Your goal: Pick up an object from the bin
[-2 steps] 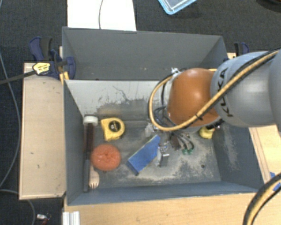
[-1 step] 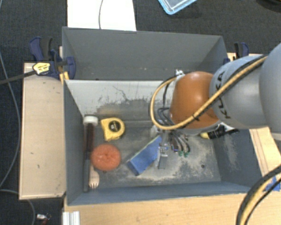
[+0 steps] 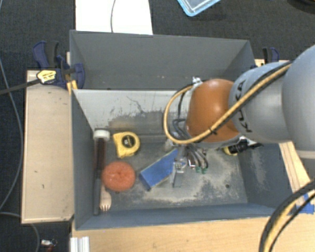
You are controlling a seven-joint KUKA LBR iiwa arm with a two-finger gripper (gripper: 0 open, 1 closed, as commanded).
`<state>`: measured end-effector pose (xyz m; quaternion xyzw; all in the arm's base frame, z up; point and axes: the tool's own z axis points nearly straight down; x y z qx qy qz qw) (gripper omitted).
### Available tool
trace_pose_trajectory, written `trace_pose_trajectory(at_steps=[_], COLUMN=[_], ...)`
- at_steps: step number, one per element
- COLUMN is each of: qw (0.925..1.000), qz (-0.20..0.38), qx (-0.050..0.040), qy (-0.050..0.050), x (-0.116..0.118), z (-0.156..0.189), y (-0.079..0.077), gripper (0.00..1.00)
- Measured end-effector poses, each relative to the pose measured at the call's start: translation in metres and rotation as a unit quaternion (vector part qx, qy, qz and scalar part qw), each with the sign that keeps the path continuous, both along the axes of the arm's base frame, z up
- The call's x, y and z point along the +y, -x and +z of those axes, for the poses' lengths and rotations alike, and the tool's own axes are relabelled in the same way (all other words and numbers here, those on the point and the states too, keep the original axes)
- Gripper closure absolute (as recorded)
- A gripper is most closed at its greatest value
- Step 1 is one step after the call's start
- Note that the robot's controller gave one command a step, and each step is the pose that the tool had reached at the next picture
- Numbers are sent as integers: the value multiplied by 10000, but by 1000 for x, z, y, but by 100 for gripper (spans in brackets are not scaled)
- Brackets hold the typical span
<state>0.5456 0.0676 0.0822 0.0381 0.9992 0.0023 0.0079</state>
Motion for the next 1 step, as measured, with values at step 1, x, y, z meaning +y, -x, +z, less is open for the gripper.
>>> trace_pose_trajectory(at_steps=[1], qw=[9869], qz=[1611], qx=[21], qy=[23], x=[-11], z=[-11], y=[3], gripper=[100])
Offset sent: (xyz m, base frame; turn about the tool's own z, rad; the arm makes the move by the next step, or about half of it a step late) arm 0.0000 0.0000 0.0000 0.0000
